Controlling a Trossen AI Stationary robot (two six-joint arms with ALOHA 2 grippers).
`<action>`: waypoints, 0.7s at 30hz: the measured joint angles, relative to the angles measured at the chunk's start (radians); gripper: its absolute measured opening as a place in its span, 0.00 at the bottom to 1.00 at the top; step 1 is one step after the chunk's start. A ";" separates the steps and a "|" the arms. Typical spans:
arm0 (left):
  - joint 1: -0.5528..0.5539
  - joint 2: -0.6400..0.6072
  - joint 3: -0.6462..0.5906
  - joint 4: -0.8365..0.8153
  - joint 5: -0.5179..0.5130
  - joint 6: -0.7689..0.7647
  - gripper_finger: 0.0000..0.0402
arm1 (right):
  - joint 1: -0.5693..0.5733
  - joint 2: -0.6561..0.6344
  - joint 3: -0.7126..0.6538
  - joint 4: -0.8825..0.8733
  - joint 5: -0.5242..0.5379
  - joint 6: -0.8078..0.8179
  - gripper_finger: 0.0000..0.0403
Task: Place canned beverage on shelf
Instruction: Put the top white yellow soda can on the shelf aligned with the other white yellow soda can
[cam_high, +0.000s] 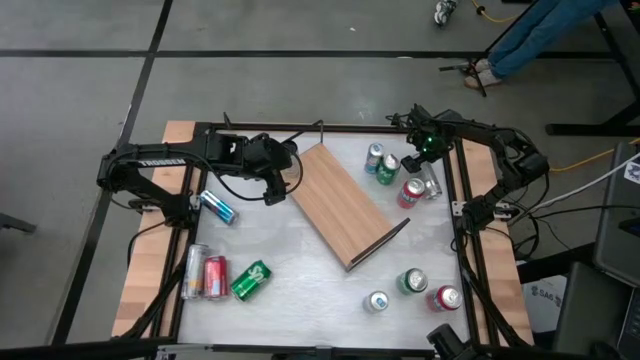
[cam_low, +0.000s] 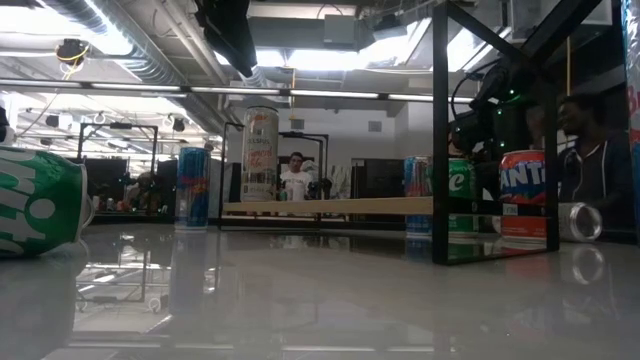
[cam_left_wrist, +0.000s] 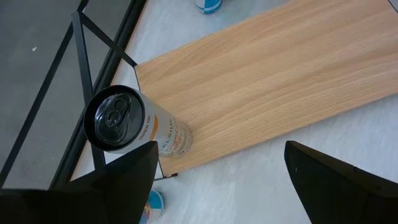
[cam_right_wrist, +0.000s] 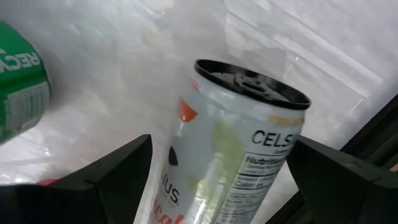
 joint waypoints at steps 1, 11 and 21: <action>0.000 0.000 0.000 0.000 0.000 0.000 0.84 | 0.000 0.000 0.000 0.000 0.000 0.000 0.87; 0.000 0.000 0.000 0.000 0.000 0.000 0.84 | 0.019 0.000 -0.010 0.010 0.031 0.001 0.87; 0.000 0.000 0.000 0.000 0.000 0.000 0.84 | 0.017 0.000 -0.010 0.013 0.033 0.002 0.73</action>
